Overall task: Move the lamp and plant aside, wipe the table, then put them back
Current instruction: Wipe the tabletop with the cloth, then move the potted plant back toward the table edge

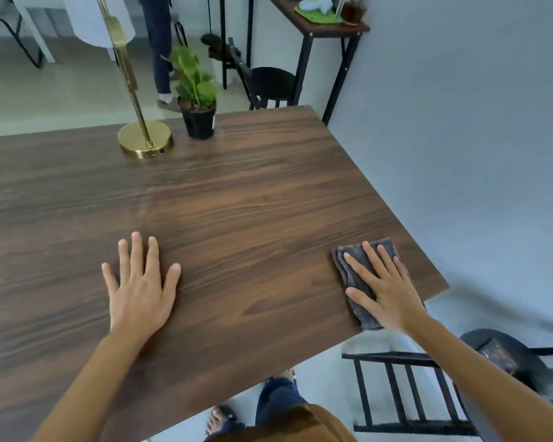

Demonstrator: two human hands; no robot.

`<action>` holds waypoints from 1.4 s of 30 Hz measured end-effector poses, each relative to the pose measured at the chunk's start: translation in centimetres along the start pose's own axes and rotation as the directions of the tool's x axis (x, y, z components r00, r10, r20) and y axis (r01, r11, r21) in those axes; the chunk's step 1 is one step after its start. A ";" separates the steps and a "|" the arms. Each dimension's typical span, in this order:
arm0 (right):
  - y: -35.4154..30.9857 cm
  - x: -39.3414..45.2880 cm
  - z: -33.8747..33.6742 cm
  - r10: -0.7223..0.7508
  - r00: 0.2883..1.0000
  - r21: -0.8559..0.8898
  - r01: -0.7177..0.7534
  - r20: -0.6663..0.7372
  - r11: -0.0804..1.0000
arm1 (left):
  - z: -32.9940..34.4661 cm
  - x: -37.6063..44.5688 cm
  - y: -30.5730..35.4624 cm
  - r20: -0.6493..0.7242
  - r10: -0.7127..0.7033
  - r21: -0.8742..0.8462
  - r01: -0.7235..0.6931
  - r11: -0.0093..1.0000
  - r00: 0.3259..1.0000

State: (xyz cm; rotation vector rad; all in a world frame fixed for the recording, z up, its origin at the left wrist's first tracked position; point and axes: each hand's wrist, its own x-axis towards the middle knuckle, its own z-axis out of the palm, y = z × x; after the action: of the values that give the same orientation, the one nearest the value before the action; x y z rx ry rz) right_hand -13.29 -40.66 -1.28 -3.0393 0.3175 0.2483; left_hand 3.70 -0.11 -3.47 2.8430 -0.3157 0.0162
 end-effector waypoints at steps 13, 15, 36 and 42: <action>7.2 3.0 -0.5 -0.119 0.993 0.030 0.119 -0.004 0.992 | 0.4 0.3 1.3 0.054 -0.047 0.095 0.042 0.995 0.997; 7.3 3.3 -0.5 -0.136 0.991 0.044 0.137 -0.015 0.990 | 0.2 0.3 1.4 0.074 -0.068 0.100 0.061 0.993 0.995; -18.3 39.0 -11.4 -0.172 0.980 0.978 -0.065 0.100 0.196 | -4.1 25.7 10.8 0.176 -0.288 -0.864 0.288 0.413 0.941; -21.6 43.0 -7.7 -0.186 0.982 0.977 0.019 0.022 0.215 | -2.4 30.7 9.4 0.095 -0.283 -0.891 0.208 0.403 0.955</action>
State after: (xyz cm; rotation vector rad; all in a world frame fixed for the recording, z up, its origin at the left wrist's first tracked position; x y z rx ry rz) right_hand 33.98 -28.80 0.33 -1.6910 0.1427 0.1405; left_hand 31.70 -14.82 2.70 1.7465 0.1249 -0.0876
